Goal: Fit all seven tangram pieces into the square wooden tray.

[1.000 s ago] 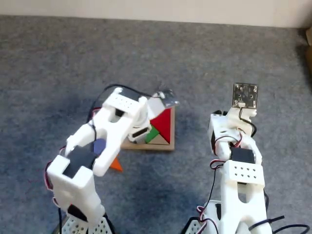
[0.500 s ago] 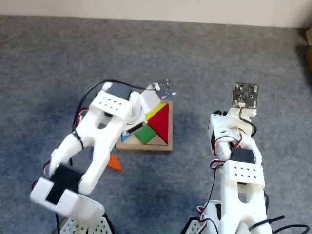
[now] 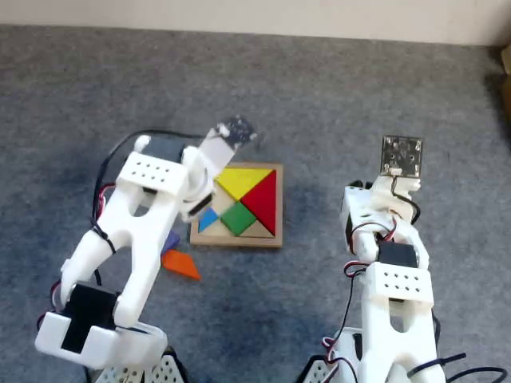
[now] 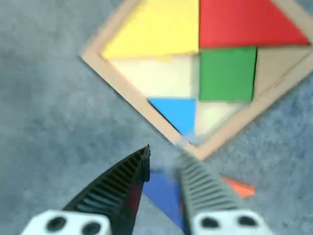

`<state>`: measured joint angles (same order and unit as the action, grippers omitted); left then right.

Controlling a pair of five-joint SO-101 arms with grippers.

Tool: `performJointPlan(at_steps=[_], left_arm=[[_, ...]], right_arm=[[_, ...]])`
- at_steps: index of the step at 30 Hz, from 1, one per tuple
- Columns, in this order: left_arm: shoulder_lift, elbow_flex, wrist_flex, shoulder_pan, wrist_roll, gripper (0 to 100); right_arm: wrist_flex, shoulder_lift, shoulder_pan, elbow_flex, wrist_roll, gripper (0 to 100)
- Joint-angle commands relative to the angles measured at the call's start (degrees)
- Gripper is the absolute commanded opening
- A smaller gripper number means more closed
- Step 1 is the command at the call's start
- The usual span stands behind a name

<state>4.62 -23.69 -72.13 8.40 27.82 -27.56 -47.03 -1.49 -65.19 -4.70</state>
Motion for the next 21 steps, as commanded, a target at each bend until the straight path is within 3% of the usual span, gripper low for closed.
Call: performJointPlan(at_steps=[1,8,21], left_arm=[[2.6,-5.7,6.4,-0.6,-0.7,24],[2.6,-11.5,17.3,-1.0,-4.9,24],[2.2,-8.1,18.2,-6.0,-5.2,24]], right_arm=[[1.5,-1.7,0.7,0.1,0.3,5.6],[1.5,-1.7,0.7,0.1,0.3,5.6],[1.5,-1.7,0.7,0.1,0.3,5.6]])
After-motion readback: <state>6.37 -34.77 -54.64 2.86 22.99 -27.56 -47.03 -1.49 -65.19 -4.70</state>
